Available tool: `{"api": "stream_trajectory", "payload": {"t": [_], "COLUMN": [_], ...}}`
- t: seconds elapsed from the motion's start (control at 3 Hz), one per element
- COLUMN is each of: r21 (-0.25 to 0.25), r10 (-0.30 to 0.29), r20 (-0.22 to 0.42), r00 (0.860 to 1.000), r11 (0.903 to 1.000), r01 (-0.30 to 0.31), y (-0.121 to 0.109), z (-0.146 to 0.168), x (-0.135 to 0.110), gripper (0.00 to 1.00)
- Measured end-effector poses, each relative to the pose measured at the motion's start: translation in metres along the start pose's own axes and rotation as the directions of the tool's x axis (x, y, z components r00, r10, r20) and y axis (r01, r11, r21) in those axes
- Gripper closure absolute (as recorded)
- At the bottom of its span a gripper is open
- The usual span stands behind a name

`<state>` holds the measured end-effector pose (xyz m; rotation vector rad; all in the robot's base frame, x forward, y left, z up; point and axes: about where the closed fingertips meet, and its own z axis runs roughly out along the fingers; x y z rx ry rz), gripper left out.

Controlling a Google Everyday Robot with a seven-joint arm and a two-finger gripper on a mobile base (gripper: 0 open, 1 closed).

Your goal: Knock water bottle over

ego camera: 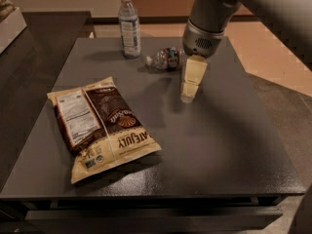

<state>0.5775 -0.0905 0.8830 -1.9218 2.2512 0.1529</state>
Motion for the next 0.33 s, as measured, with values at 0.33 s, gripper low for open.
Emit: {"api": "stream_trajectory", "payload": {"t": [0.33], "r21": [0.0], "r10": [0.0], "r20": [0.0], "r00": [1.0], "r11": [1.0], "r01": [0.0], "y": [0.0], "z": [0.0], "x": [0.0], "gripper": [0.0]}}
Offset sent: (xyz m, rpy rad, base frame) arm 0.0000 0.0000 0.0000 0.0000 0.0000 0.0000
